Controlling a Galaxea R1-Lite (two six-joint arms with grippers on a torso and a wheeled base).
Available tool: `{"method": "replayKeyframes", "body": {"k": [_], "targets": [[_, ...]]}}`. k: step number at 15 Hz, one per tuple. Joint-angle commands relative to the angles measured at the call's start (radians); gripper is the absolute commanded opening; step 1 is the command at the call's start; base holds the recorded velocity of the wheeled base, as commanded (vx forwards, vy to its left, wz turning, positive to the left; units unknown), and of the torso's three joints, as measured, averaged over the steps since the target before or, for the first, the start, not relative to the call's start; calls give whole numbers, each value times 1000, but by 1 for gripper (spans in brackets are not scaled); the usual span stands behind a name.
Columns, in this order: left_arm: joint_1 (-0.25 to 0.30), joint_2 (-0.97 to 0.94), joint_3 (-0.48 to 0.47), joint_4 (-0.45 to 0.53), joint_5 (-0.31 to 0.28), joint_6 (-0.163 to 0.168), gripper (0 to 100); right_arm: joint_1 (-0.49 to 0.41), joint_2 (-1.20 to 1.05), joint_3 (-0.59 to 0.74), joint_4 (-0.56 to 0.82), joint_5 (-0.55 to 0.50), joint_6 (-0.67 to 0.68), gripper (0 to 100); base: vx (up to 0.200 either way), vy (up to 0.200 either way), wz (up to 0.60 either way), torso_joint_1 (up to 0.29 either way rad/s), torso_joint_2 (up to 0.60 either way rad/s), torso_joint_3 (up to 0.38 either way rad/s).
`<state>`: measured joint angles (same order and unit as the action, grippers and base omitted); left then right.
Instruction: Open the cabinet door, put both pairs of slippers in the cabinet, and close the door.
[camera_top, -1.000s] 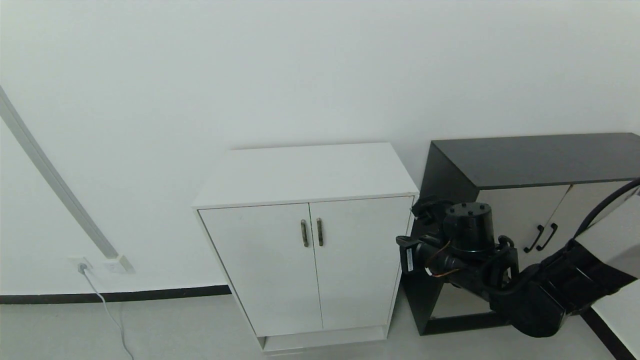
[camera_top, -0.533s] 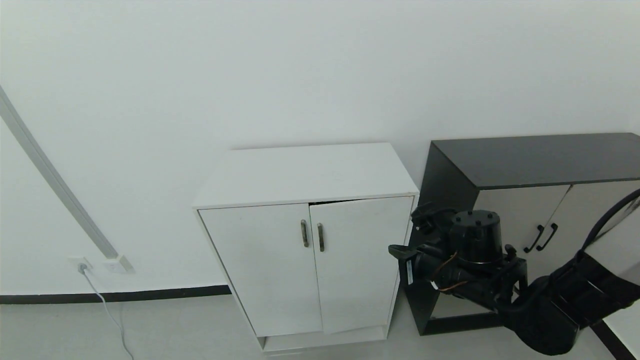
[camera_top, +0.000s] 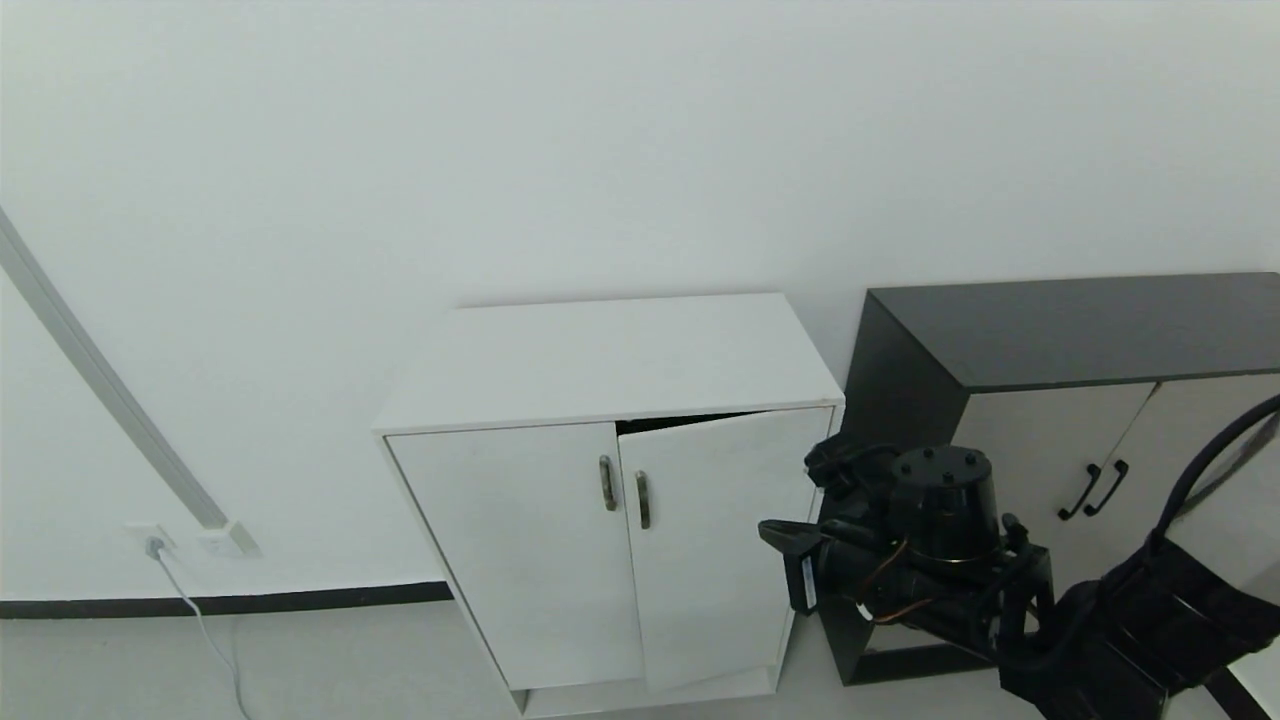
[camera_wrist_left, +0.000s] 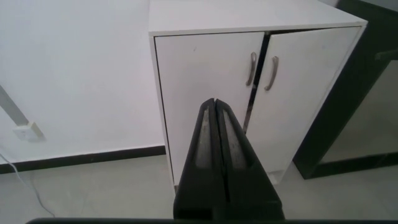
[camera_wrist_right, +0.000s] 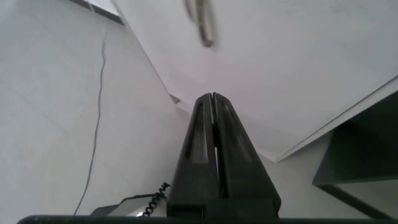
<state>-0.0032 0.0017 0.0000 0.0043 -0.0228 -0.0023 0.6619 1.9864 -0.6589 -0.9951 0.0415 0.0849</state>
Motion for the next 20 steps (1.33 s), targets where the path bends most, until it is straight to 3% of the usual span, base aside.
{"method": "replayKeyframes", "body": {"k": [1,3,11,20], "targets": [[0,1,0,0,0,-1,0,7,8,1,-2,0,1,0,200,0,0,12,2,2],[0,1,0,0,0,-1,0,12,12,1,-2,0,1,0,200,0,0,7,-2,5],[0,1,0,0,0,-1,0,53,83,-11,-57,0,-1,0,0,0,0,0,0,0],[0,1,0,0,0,-1,0,48,269,-200,-83,-6,-2,0,0,0,0,0,0,0]]}}
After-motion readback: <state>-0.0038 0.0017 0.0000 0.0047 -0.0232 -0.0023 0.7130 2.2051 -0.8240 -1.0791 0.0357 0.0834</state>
